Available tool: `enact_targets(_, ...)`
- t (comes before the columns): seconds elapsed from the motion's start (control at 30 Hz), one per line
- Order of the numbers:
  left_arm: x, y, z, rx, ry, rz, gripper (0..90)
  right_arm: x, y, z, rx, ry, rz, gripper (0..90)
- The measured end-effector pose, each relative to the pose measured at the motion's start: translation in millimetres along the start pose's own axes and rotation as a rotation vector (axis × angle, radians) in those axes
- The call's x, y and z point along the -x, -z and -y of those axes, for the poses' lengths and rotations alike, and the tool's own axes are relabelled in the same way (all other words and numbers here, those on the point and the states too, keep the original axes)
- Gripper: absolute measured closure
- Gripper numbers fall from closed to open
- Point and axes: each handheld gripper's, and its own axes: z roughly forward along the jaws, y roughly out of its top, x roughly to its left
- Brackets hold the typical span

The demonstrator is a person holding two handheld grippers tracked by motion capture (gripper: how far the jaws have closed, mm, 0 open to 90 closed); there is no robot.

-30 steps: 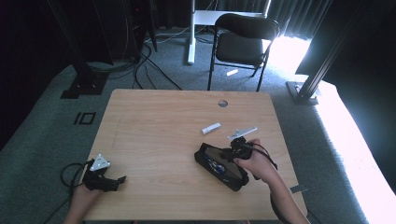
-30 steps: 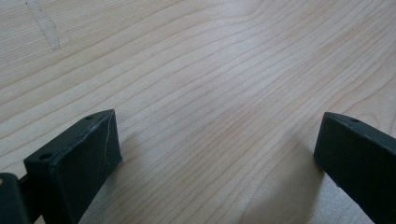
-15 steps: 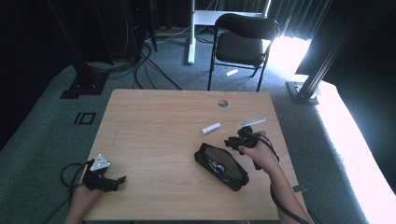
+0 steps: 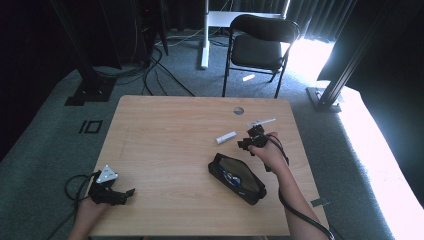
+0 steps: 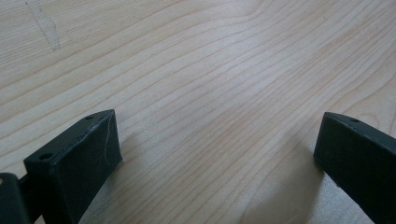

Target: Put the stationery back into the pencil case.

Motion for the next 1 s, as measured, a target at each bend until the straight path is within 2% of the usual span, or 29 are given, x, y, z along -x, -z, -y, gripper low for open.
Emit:
enact_targets(0.03,0.0,0.0,0.0,0.0,0.0,0.0,0.7,-1.6,-4.6,-5.5,0.002,-0.029,0.005,63.3)
enact_targets(0.1,0.0,0.0,0.0,0.0,0.0,0.0,0.7,-4.0,-9.5,-11.1,0.004,-0.061,0.022,61.8)
enact_targets(0.13,0.0,0.0,0.0,0.0,0.0,0.0,0.7,-4.0,-9.5,-11.1,0.004,-0.061,0.022,61.8)
enact_targets(0.17,0.0,0.0,0.0,0.0,0.0,0.0,0.7,-5.9,-14.8,-16.6,0.003,-0.09,0.034,59.3)
enact_targets(0.5,0.0,0.0,0.0,0.0,0.0,0.0,0.7,-13.5,-43.7,-33.6,-0.04,-0.175,0.073,50.2)
enact_targets(0.57,0.0,0.0,0.0,0.0,0.0,0.0,0.7,-13.5,-54.1,-37.1,-0.05,-0.22,0.092,44.4)
enact_targets(0.6,0.0,0.0,0.0,0.0,0.0,0.0,0.7,-13.5,-54.1,-37.1,-0.05,-0.22,0.092,44.4)
enact_targets(0.63,0.0,0.0,0.0,0.001,0.0,0.0,0.7,-14.0,-60.1,-38.5,-0.054,-0.255,0.101,42.8)
enact_targets(0.73,0.0,0.0,0.0,0.0,0.0,0.0,0.7,-14.5,-68.3,-39.4,-0.063,-0.296,0.115,40.2)
enact_targets(0.9,0.0,0.0,0.0,0.0,0.0,0.0,0.7,-14.5,-77.7,-41.0,-0.074,-0.335,0.113,38.6)
enact_targets(1.0,0.0,0.0,0.0,0.0,0.0,0.0,0.7,-13.9,-82.7,-41.0,-0.099,-0.344,0.117,38.4)
